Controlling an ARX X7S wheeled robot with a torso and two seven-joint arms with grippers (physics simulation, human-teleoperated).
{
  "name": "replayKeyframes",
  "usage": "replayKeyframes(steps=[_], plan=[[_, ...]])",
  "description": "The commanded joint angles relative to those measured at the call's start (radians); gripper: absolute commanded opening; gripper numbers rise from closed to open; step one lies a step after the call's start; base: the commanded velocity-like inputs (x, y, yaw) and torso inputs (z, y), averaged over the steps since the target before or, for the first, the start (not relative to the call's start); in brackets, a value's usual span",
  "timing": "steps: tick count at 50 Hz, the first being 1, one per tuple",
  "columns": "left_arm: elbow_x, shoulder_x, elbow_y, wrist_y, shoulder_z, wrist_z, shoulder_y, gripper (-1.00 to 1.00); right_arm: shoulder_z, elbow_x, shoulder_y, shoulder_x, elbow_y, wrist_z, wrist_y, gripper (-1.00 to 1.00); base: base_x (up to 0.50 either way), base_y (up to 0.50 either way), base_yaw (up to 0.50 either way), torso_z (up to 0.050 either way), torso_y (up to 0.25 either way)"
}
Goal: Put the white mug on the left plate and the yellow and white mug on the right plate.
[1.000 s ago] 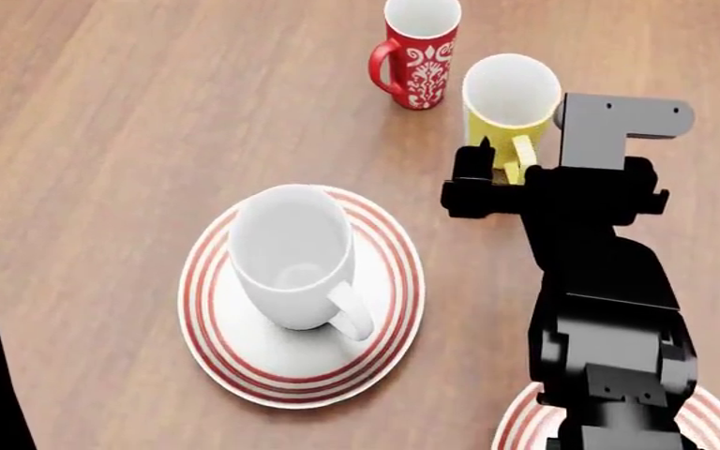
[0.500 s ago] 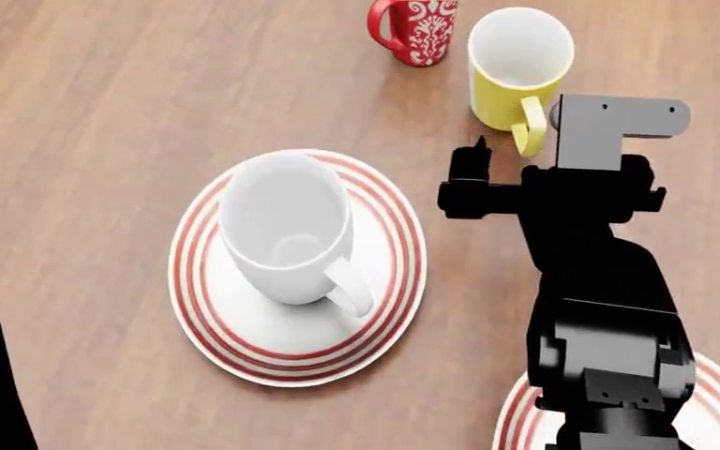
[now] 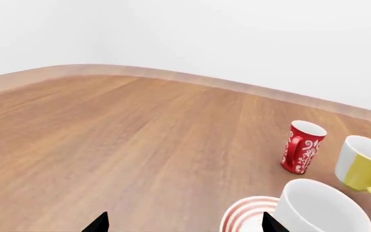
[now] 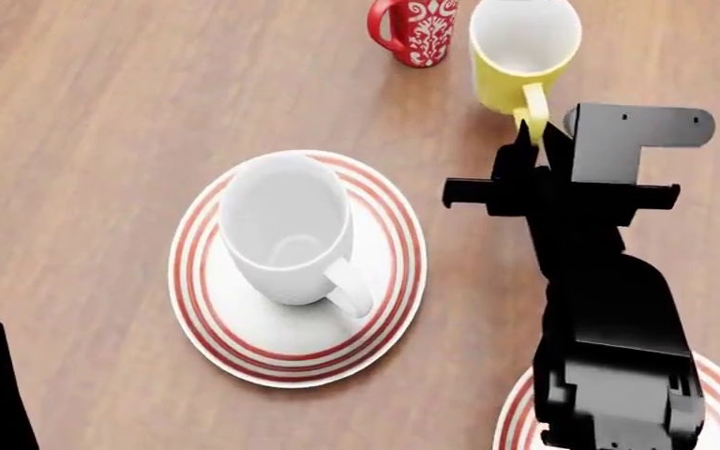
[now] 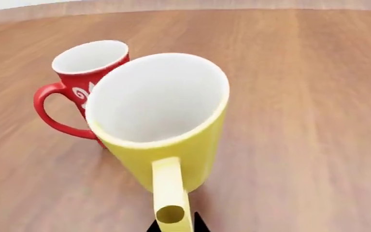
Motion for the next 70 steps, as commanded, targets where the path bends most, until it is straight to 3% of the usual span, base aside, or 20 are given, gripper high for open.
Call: replayKeyframes(steps=[1,10,19,35,50,70], plan=[[-0.001,-0.001,-0.007,0.002,0.002,-0.002,-0.004,1.0,0.025,0.029,-0.157,0.018,-0.301,0.019,-0.03,-1.0,0.0,0.0,0.0,0.0,0.0],[0.001,0.0,-0.013,0.002,0.007,-0.003,-0.008,1.0,0.026,0.03,-0.269,0.032,-0.487,0.042,-0.041,-1.0,0.0,0.0,0.0,0.0,0.0],[0.001,-0.001,-0.016,0.0,0.011,-0.003,-0.011,1.0,0.017,0.045,-0.376,0.052,-0.715,0.095,0.122,-1.0,0.0,0.0,0.0,0.0,0.0],[-0.003,-0.003,-0.019,0.001,0.009,-0.003,-0.013,1.0,0.01,0.055,-0.379,0.058,-0.724,0.105,0.15,-1.0,0.0,0.0,0.0,0.0,0.0],[0.005,-0.004,0.007,-0.008,0.012,-0.025,-0.008,1.0,0.071,0.203,-0.638,0.148,-1.148,0.12,0.387,-1.0,0.0,0.0,0.0,0.0,0.0],[-0.007,-0.013,-0.001,-0.004,0.005,-0.025,-0.009,1.0,0.191,0.271,-1.027,0.19,-1.46,0.111,0.307,-1.0,0.0,0.0,0.0,0.0,0.0]])
